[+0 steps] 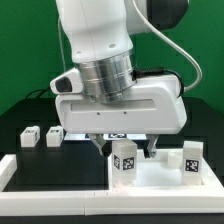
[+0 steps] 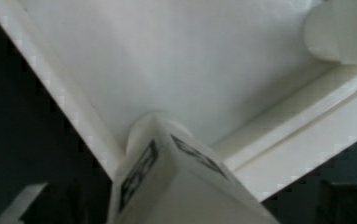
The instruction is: Assemble square table
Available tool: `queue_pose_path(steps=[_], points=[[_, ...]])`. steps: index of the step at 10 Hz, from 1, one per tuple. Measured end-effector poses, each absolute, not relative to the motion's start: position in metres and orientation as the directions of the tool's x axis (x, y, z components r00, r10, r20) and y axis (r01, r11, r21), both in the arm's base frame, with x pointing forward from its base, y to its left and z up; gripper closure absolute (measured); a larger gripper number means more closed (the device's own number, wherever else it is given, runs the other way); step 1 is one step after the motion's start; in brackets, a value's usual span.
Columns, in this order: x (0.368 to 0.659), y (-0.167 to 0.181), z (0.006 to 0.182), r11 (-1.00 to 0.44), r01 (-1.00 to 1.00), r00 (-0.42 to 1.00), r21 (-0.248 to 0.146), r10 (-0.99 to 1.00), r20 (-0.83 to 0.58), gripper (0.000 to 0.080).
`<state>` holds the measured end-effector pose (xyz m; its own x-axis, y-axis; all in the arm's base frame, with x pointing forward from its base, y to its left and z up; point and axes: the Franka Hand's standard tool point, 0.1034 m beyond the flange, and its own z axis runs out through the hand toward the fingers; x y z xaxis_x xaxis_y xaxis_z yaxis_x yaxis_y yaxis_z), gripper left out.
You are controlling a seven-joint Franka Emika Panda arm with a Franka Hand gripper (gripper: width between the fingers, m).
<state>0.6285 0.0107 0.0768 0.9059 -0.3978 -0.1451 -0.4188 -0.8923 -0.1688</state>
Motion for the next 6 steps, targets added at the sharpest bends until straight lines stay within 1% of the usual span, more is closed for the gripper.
queue_pose_path(steps=[1,2,3,5,6], points=[[0.629,0.010,0.077,-0.935,-0.307,0.950,-0.178,-0.289,-0.120,0.0151],[0.633,0.005,0.081,-0.982,-0.116,0.992,-0.151,-0.109,-0.056,0.0151],[0.636,0.003,0.082,-0.991,0.036,0.999,-0.132,0.038,-0.014,0.0151],[0.640,-0.003,0.079,-0.940,0.326,0.945,-0.103,0.321,0.063,0.0151],[0.639,-0.002,0.079,-0.944,0.311,0.950,-0.107,0.306,0.061,0.0151]])
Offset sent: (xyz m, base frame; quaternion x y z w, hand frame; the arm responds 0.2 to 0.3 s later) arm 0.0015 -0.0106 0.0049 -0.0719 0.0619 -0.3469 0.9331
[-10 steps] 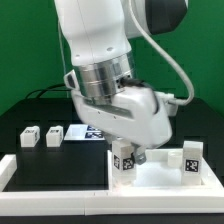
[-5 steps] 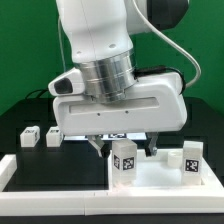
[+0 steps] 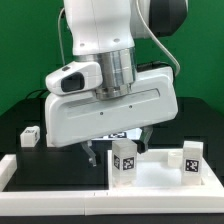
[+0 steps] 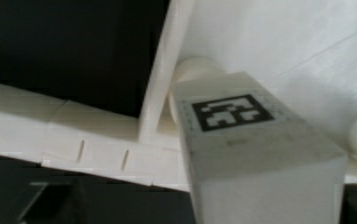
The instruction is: Assemble square table
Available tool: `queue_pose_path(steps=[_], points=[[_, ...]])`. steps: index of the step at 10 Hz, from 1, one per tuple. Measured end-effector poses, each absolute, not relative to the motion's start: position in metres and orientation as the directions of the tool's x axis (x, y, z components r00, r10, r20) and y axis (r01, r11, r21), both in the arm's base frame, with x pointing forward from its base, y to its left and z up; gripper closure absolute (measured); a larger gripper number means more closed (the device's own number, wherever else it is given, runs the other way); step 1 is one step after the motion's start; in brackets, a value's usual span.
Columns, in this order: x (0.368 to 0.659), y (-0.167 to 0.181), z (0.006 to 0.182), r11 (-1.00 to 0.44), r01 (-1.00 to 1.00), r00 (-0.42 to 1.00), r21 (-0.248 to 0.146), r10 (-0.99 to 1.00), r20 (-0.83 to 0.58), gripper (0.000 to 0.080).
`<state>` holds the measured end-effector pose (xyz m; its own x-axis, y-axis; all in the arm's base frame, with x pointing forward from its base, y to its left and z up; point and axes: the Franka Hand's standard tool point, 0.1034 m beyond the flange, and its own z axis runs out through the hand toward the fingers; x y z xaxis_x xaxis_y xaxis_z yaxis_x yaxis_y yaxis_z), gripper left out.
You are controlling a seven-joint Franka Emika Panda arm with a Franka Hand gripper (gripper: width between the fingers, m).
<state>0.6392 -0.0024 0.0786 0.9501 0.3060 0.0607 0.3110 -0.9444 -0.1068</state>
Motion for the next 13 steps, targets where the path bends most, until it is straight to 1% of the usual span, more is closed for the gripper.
queue_pose_path(steps=[2,3,4,5,6,8,10,12,13], points=[[0.6389,-0.0016,0.0777,-0.950,0.294,0.956,-0.109,0.289,0.058,0.0408],[0.6389,-0.0007,0.0775,-0.960,0.255,0.967,-0.113,0.250,0.054,0.0408],[0.6389,0.0006,0.0773,-0.981,0.153,0.988,-0.122,0.148,0.042,0.0511],[0.6388,-0.0003,0.0771,-0.990,0.063,0.998,-0.126,0.059,0.032,0.0511],[0.6391,-0.0001,0.0772,-0.992,0.018,1.000,-0.127,0.015,0.027,0.0511],[0.6389,-0.0034,0.0764,-0.947,-0.300,0.954,-0.117,-0.301,-0.010,0.0511],[0.6381,-0.0046,0.0758,-0.840,-0.534,0.845,-0.097,-0.533,-0.035,0.0511],[0.6360,-0.0059,0.0754,-0.643,-0.763,0.647,-0.067,-0.760,-0.061,0.0509],[0.6352,-0.0067,0.0752,-0.573,-0.817,0.576,-0.065,-0.814,-0.078,0.0509]])
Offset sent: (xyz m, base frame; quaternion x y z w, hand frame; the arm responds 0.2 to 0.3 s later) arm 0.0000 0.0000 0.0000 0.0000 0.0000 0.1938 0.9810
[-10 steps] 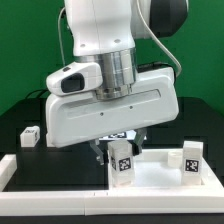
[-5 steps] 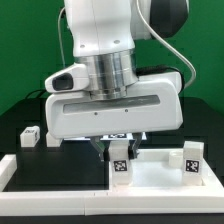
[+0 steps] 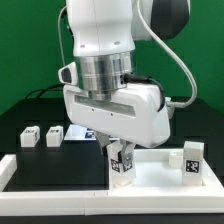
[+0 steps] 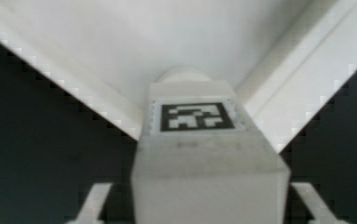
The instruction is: Assemble square table
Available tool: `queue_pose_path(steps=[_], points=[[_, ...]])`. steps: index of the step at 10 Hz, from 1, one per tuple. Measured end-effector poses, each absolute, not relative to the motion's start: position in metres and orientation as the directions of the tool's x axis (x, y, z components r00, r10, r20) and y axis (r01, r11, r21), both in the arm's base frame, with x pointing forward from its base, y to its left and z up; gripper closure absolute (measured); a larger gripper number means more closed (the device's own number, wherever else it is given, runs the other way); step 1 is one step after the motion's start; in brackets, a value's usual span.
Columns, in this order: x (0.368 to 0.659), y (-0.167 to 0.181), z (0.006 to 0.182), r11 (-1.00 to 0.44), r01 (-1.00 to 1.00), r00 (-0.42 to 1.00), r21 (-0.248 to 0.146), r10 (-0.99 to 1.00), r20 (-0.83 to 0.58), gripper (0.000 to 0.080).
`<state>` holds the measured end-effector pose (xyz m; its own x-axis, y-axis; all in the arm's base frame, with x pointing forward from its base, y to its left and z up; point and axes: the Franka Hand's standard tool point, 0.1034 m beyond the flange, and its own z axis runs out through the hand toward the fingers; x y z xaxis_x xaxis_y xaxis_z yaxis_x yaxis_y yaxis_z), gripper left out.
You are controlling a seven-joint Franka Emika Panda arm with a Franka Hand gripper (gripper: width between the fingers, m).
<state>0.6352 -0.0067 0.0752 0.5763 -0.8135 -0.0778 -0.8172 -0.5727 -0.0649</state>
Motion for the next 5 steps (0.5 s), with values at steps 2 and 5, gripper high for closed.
queue_pose_path(steps=[2,5], points=[[0.6335,-0.0077,0.0752,-0.410,-0.911,0.413,-0.048,-0.904,-0.108,0.0509],[0.6310,-0.0056,0.0750,-0.146,-0.989,0.147,-0.014,-0.982,-0.120,0.0509]])
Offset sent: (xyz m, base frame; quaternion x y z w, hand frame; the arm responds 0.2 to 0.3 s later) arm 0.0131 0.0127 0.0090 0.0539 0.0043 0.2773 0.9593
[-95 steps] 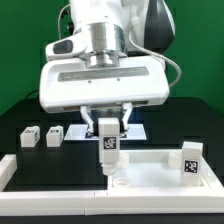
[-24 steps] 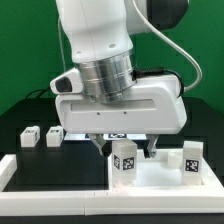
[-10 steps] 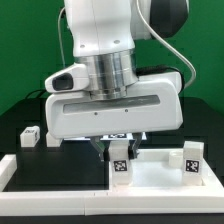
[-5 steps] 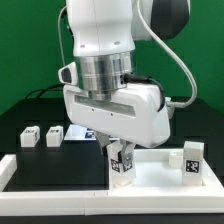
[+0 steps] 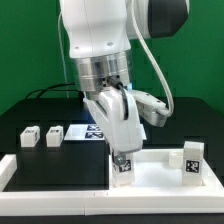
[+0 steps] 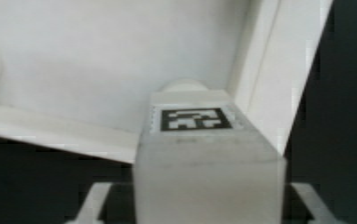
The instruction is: Assemble square table
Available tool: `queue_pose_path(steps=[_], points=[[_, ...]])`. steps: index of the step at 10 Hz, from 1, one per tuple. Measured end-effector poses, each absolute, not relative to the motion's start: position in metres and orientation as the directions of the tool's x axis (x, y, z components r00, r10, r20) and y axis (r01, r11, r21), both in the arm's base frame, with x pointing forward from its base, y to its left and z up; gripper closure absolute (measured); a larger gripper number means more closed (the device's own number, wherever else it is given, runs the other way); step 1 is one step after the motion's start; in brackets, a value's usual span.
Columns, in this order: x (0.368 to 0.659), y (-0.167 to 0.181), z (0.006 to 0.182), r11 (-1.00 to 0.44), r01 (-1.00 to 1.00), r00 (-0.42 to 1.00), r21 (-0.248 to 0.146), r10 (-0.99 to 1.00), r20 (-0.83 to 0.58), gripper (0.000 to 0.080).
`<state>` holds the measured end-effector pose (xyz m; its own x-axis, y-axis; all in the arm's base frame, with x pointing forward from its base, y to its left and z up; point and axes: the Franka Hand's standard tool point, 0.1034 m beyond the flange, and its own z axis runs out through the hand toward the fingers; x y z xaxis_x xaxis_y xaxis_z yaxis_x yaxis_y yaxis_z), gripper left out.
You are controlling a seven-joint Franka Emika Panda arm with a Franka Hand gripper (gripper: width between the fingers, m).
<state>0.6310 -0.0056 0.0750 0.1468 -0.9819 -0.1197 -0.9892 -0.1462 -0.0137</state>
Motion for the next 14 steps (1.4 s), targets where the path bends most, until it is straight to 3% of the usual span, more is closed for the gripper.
queue_pose_path(steps=[2,4,5,6,8,10,13,14], points=[[0.630,-0.004,0.074,-0.178,-0.984,0.179,-0.017,-0.977,-0.119,0.0509],[0.629,0.005,0.074,-0.469,-0.883,0.470,-0.023,-0.879,-0.078,0.0254],[0.629,0.012,0.073,-0.635,-0.771,0.637,-0.040,-0.769,-0.059,0.0182],[0.629,0.013,0.073,-0.740,-0.670,0.742,-0.059,-0.669,-0.035,0.0159],[0.628,0.013,0.072,-0.839,-0.540,0.842,-0.063,-0.539,-0.026,0.0151],[0.633,0.008,0.075,-0.963,-0.264,0.964,-0.060,-0.265,0.018,0.0150],[0.637,0.005,0.078,-0.997,-0.059,0.997,-0.054,-0.061,0.046,0.0150],[0.637,0.006,0.078,-0.995,-0.087,0.995,-0.056,-0.089,0.044,0.0285]])
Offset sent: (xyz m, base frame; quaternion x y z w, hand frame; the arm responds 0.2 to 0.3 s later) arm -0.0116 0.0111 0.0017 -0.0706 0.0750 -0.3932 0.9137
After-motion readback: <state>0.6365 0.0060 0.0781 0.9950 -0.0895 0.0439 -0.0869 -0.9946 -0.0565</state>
